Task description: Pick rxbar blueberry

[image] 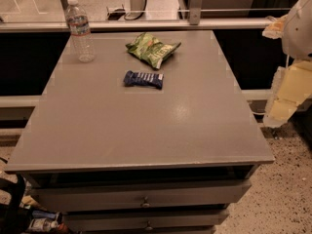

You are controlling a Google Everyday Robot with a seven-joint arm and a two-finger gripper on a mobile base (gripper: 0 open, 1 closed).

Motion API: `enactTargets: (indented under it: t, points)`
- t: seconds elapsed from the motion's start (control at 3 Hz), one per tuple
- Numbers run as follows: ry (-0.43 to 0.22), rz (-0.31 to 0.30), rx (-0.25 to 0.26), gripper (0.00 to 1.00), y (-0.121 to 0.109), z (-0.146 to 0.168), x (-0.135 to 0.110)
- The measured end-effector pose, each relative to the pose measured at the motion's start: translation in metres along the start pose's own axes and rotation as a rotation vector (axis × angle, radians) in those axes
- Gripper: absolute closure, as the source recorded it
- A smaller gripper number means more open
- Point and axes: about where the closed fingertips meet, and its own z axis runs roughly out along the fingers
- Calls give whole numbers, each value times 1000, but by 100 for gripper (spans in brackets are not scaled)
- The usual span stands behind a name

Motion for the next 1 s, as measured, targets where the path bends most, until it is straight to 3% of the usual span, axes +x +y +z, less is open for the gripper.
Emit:
enactTargets:
  t: [0.33,1.0]
  points:
    - [0,0,0,0,0,0,0]
    - [-307,7,-62,0,-54,74,-62]
